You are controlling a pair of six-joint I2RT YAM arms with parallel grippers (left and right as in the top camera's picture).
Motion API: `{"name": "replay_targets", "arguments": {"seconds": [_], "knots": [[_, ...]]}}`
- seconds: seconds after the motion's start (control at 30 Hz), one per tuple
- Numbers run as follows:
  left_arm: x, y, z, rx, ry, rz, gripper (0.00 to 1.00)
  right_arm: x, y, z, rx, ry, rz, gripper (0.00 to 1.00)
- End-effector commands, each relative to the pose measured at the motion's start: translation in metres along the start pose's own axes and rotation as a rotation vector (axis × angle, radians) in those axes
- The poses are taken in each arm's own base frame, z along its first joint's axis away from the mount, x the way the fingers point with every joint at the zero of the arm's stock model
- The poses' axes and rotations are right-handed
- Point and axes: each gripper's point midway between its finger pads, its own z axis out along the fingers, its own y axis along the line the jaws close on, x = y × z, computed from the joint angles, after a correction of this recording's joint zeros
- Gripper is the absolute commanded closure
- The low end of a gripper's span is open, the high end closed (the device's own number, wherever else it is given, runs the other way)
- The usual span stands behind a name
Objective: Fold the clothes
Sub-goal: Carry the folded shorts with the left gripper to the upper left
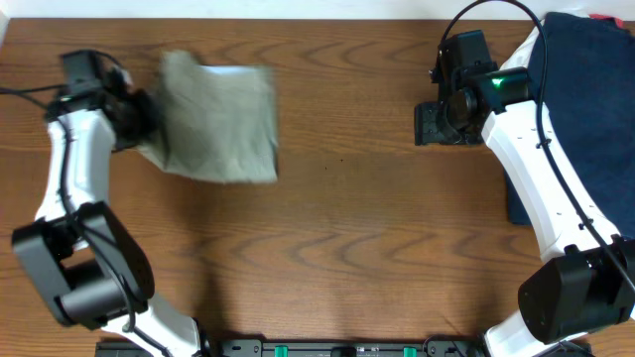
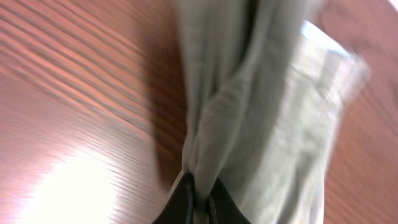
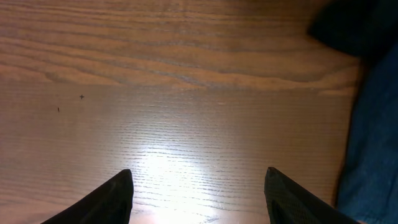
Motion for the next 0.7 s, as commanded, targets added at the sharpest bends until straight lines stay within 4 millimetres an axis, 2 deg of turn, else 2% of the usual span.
{"name": "replay_targets", "arguments": {"seconds": [0.0, 0.07, 0.43, 0.47, 0.5, 0.57, 0.6, 0.67], "knots": [[-0.011, 0.016, -0.005, -0.07, -0.036, 0.024, 0.94, -0.005, -0.003, -0.011, 0.003, -0.03, 0.01, 0.34], [-0.014, 0.025, -0.006, -0.111, -0.049, 0.021, 0.94, -0.004, -0.004, -0.011, 0.004, -0.025, 0.009, 0.35], [-0.017, 0.041, -0.009, -0.201, -0.069, 0.036, 0.94, 0.0, -0.005, -0.01, 0.007, -0.009, 0.009, 0.36], [-0.017, 0.045, -0.01, -0.215, -0.067, 0.032, 0.84, 0.0, -0.005, -0.01, 0.007, -0.009, 0.009, 0.36], [-0.015, 0.049, -0.012, -0.229, -0.061, 0.026, 0.62, 0.0, -0.005, -0.01, 0.008, -0.009, 0.009, 0.36], [-0.015, 0.053, -0.014, -0.232, -0.061, 0.006, 0.42, 0.0, -0.005, -0.01, 0.008, -0.009, 0.009, 0.36], [-0.017, 0.055, -0.016, -0.233, -0.067, -0.018, 0.25, 0.0, -0.005, -0.01, 0.008, -0.009, 0.009, 0.36], [-0.019, 0.053, -0.022, -0.208, -0.081, -0.059, 0.13, 0.0, -0.005, -0.01, 0.008, -0.01, 0.009, 0.36]]}}
